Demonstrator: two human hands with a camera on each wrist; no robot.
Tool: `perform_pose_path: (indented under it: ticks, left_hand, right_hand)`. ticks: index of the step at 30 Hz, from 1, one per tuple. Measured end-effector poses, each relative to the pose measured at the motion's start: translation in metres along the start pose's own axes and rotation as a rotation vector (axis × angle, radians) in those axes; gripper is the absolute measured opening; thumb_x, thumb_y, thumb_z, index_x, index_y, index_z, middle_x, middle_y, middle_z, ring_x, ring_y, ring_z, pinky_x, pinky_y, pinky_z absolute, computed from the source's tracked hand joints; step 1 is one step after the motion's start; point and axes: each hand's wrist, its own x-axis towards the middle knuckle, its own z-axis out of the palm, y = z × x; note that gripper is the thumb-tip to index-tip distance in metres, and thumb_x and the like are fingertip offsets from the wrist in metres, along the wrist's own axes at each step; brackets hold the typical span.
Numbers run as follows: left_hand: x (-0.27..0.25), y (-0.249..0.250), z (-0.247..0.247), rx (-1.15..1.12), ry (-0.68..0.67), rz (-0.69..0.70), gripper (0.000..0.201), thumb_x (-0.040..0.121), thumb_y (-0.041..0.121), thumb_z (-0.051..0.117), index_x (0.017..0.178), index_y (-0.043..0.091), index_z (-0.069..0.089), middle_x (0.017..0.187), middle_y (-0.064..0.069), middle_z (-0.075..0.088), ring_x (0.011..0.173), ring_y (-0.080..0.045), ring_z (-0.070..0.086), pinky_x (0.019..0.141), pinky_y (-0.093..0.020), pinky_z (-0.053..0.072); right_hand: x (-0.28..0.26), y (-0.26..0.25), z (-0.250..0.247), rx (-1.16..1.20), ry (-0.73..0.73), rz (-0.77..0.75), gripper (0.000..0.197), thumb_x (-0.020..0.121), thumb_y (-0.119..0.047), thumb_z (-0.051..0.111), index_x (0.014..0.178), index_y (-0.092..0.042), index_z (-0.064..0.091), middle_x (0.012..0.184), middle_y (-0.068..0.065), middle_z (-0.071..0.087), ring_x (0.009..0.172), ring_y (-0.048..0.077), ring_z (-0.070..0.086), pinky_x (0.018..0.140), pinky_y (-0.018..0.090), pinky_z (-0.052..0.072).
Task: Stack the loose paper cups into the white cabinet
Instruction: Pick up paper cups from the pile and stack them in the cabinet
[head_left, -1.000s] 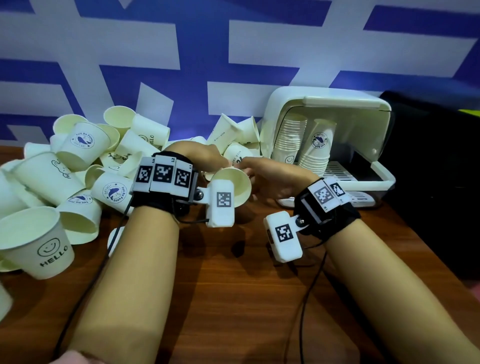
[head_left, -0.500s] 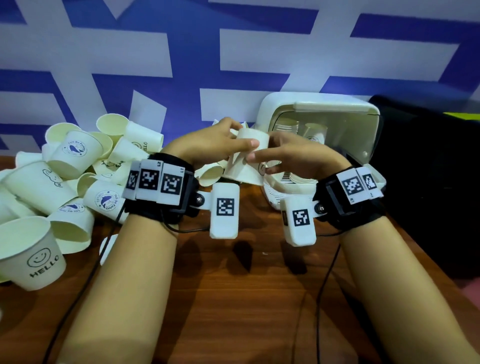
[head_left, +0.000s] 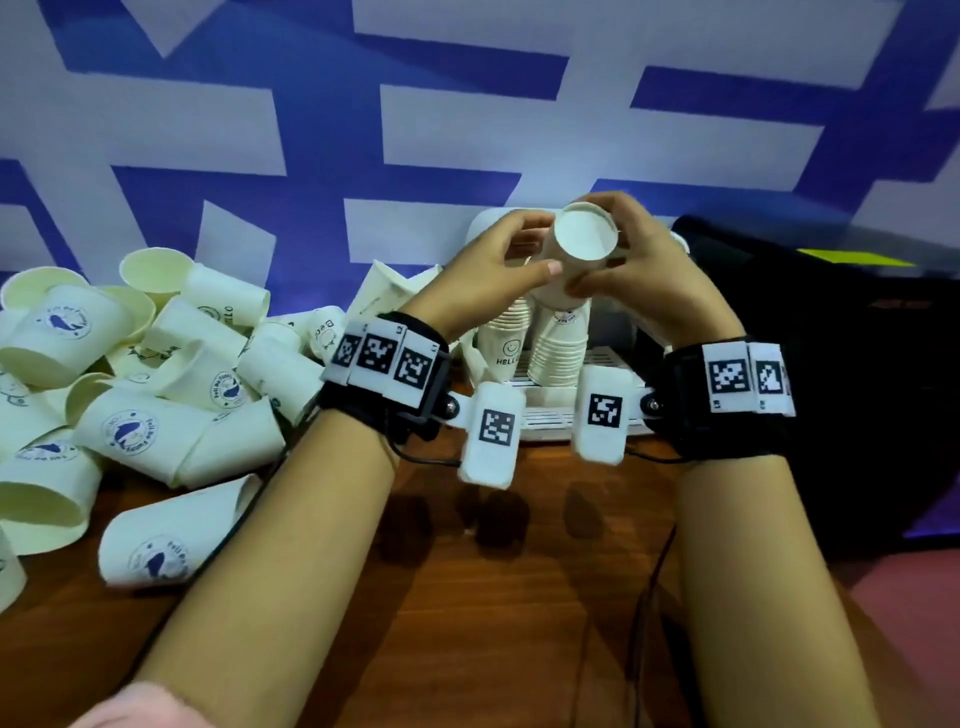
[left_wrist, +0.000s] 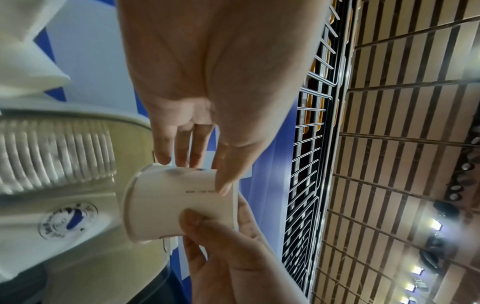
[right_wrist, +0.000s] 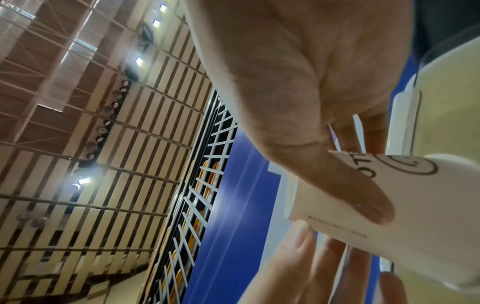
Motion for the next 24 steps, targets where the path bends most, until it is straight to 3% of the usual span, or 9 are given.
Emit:
perform_pose_path:
  ticks: [3,6,8,11,15,18,20,22,24]
  left_hand:
    - [0.021,0.000,0.019,-0.037,-0.028,-0.028,0.044,0.090,0.018,0.064,0.131,0.015,0.049,0.133,-0.003,0.054,0.124,-0.015,0.051,0.108,-0.037,0.042]
    - [0.035,-0.005,0.038,-0.074,-0.036,-0.063,0.046,0.091,0.017,0.063,0.134,0.009,0.046,0.136,-0.007,0.051,0.126,-0.016,0.048,0.109,-0.036,0.040]
    - [0.043,-0.009,0.049,-0.090,-0.054,-0.069,0.047,0.092,0.016,0.062,0.135,0.007,0.046,0.137,-0.007,0.051,0.127,-0.017,0.047,0.109,-0.039,0.040]
    - [0.050,-0.018,0.058,-0.082,-0.051,-0.052,0.042,0.092,0.015,0.061,0.131,0.011,0.048,0.137,-0.006,0.051,0.128,-0.016,0.046,0.105,-0.041,0.043]
    - [0.056,-0.028,0.060,-0.099,-0.027,-0.017,0.035,0.092,0.013,0.060,0.126,0.012,0.051,0.136,-0.006,0.050,0.126,-0.014,0.047,0.105,-0.036,0.043]
    - [0.057,-0.029,0.057,-0.068,0.005,-0.005,0.030,0.092,0.016,0.060,0.121,0.011,0.054,0.131,-0.006,0.052,0.117,-0.012,0.051,0.101,-0.030,0.044]
    - [0.059,-0.031,0.055,-0.023,0.032,-0.018,0.026,0.093,0.019,0.059,0.117,0.011,0.054,0.128,-0.007,0.053,0.113,-0.014,0.052,0.098,-0.027,0.043]
    - [0.060,-0.035,0.056,0.033,0.058,-0.045,0.024,0.094,0.023,0.057,0.114,0.011,0.054,0.127,-0.008,0.052,0.112,-0.015,0.052,0.097,-0.028,0.043]
    - [0.061,-0.039,0.058,0.074,0.041,-0.071,0.024,0.094,0.025,0.056,0.115,0.014,0.053,0.129,-0.007,0.049,0.114,-0.016,0.051,0.101,-0.033,0.043]
  right_hand:
    - [-0.001,0.013,-0.018,0.030,0.070,0.029,0.069,0.064,0.017,0.069,0.123,-0.013,0.051,0.114,-0.001,0.058,0.106,0.012,0.055,0.080,0.021,0.052]
    - [-0.004,0.024,-0.031,0.075,0.145,0.038,0.065,0.065,0.022,0.064,0.118,-0.012,0.050,0.107,-0.004,0.057,0.097,0.006,0.054,0.071,0.012,0.050]
    - [-0.005,0.031,-0.036,0.101,0.169,0.038,0.065,0.065,0.025,0.062,0.117,-0.012,0.047,0.104,-0.005,0.054,0.093,0.003,0.053,0.070,0.011,0.049]
    - [-0.004,0.042,-0.039,0.110,0.174,0.028,0.065,0.065,0.025,0.063,0.116,-0.011,0.043,0.106,-0.004,0.052,0.095,0.005,0.052,0.071,0.012,0.048]
    - [-0.003,0.045,-0.042,0.119,0.159,0.047,0.065,0.066,0.024,0.066,0.116,-0.010,0.042,0.106,-0.004,0.051,0.096,0.004,0.052,0.072,0.014,0.050]
    - [-0.002,0.045,-0.043,0.118,0.115,0.098,0.065,0.068,0.020,0.069,0.117,-0.011,0.042,0.108,0.000,0.052,0.099,0.009,0.052,0.079,0.020,0.053]
    - [-0.001,0.046,-0.041,0.122,0.089,0.136,0.064,0.069,0.018,0.071,0.117,-0.013,0.042,0.109,0.004,0.052,0.100,0.012,0.053,0.077,0.021,0.054]
    - [0.001,0.051,-0.036,0.111,0.098,0.153,0.063,0.069,0.017,0.071,0.115,-0.014,0.042,0.113,0.007,0.053,0.103,0.015,0.053,0.076,0.019,0.054]
    - [0.004,0.058,-0.031,0.081,0.138,0.184,0.065,0.067,0.014,0.073,0.116,-0.016,0.042,0.123,0.012,0.051,0.112,0.021,0.052,0.085,0.026,0.054]
